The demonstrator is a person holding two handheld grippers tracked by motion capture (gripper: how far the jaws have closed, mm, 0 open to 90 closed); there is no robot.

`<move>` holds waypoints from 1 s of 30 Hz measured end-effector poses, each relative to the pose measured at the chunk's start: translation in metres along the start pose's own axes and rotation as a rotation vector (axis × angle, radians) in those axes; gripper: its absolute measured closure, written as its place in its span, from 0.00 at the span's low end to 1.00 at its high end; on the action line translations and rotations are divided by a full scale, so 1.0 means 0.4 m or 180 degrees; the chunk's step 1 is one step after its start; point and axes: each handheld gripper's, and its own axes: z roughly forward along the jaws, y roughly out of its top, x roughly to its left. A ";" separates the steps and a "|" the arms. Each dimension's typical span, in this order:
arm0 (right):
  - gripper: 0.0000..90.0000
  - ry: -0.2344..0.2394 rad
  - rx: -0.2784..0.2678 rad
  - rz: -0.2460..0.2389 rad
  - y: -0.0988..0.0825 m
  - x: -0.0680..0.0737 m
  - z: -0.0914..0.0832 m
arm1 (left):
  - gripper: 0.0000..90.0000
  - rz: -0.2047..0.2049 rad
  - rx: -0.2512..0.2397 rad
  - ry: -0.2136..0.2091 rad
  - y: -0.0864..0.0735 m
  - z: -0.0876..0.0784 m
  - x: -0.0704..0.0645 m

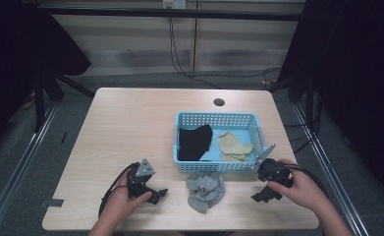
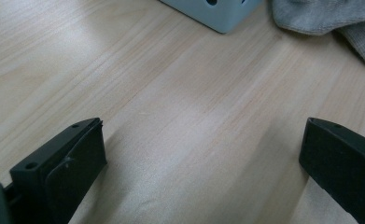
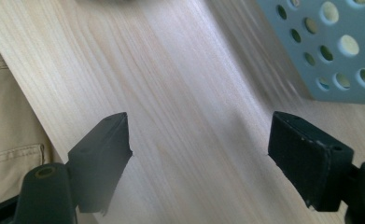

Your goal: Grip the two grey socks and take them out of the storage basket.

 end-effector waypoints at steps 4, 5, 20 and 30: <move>0.23 -0.0001 -0.0058 0.0000 -0.007 -0.008 0.013 | 0.00 0.0001 0.0001 0.0000 0.000 0.000 0.000; 0.23 0.0009 -0.0036 0.0014 -0.011 -0.010 0.022 | 0.00 0.0001 0.0000 0.0000 0.000 0.000 0.000; 0.17 -0.0103 -0.0031 -0.0216 -0.023 -0.005 0.089 | 0.00 0.0002 0.0000 0.0000 0.000 0.000 0.000; 0.12 -0.0173 -0.0390 -0.0279 -0.049 -0.013 0.098 | 0.00 0.0002 0.0000 0.0000 0.000 0.000 0.000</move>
